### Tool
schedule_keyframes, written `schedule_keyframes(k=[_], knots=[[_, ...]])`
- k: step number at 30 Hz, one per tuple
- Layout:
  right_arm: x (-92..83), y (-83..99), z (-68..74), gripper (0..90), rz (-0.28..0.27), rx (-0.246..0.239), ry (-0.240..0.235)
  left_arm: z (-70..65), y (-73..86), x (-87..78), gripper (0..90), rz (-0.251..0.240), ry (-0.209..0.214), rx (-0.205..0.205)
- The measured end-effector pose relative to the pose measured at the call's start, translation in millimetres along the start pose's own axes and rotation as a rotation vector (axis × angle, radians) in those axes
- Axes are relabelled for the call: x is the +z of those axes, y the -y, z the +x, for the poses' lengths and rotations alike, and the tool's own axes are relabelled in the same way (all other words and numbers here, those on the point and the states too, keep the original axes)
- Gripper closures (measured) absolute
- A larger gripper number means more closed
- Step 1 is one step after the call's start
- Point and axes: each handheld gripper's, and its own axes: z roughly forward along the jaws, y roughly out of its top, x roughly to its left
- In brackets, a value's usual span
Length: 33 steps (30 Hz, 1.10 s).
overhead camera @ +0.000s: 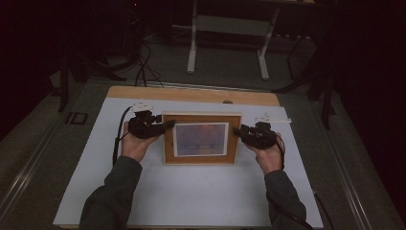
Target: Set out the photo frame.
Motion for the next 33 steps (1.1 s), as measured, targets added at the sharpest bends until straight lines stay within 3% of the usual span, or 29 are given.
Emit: schedule_keyframes(k=[12, 15, 24, 33], knots=[[-0.8, 1.1, -0.4, 63.8, -0.008, -0.002, 0.006, -1.0, 3.8, 1.5, 49.0, 0.029, -0.015, 0.0], [-3.3, 1.3, -1.0, 60.9, -0.002, -0.005, 0.004, 1.9, 5.4, -5.8, 43.9, 0.008, -0.015, -0.023], [-6.9, 2.0, -1.2, 58.0, 0.011, -0.003, -0.002, 1.1, 6.9, -18.2, 42.9, 0.001, -0.013, -0.009], [-12.7, 8.9, -5.3, 56.5, 0.028, 0.015, -0.012, 9.7, 22.3, -40.7, 43.0, 0.004, -0.067, -0.034]])
